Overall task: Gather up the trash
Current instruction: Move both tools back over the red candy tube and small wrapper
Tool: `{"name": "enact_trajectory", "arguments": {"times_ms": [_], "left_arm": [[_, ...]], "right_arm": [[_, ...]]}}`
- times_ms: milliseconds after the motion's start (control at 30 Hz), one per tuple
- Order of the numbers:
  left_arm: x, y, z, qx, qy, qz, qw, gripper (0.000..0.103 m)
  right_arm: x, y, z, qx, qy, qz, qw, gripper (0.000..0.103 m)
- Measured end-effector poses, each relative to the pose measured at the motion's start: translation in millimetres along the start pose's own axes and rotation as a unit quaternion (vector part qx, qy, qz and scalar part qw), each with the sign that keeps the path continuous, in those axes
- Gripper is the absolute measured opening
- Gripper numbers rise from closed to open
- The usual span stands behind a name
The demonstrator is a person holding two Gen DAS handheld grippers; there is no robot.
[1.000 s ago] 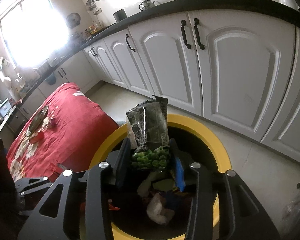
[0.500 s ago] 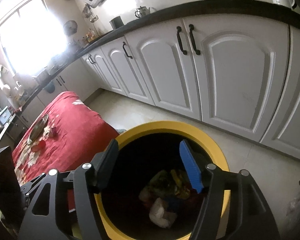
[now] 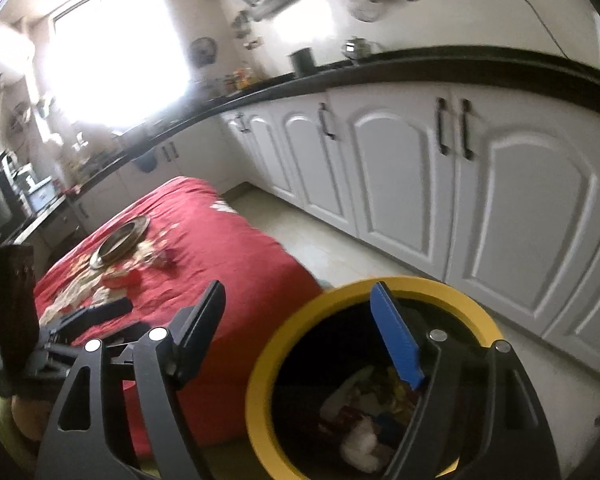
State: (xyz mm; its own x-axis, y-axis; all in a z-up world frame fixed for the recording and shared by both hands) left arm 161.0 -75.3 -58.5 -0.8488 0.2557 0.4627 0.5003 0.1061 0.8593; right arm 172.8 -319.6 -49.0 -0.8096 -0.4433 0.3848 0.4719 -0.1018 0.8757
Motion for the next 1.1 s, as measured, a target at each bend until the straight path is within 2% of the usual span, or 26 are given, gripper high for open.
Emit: {"name": "enact_trajectory", "arguments": {"times_ms": [233, 667, 900, 1100], "left_arm": [[22.8, 6.5, 42.6, 0.026, 0.047, -0.025, 0.9982, 0.092], [45.8, 14.2, 107.5, 0.089, 0.100, -0.046, 0.9900, 0.092], [54.4, 11.4, 149.9, 0.140, 0.126, -0.046, 0.9810, 0.092], [54.8, 5.6, 181.6, 0.203, 0.120, -0.040, 0.9709, 0.090]], "right_arm": [[-11.7, 8.9, 28.7, 0.021, 0.021, 0.004, 1.000, 0.074], [-45.9, 21.9, 90.7, 0.065, 0.070, 0.023, 0.995, 0.074], [-84.6, 15.6, 125.3, 0.104, 0.101, 0.051, 0.988, 0.074], [-137.5, 9.6, 155.5, 0.145, 0.118, 0.088, 0.978, 0.074]]}}
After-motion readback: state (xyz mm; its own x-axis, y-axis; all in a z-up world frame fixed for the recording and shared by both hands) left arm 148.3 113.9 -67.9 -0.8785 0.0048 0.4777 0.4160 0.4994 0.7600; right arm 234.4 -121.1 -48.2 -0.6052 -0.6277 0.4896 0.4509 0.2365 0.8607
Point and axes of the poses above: each gripper's, at about its wrist camera, not at the fingertips, and x roughly against the way its jaws point, z to its left, y to its top, the point moved 2 cm from there along -x, roughly the way its jaws point, and after that the axes turned 10 degrees about -z, right-handed, at the moved point
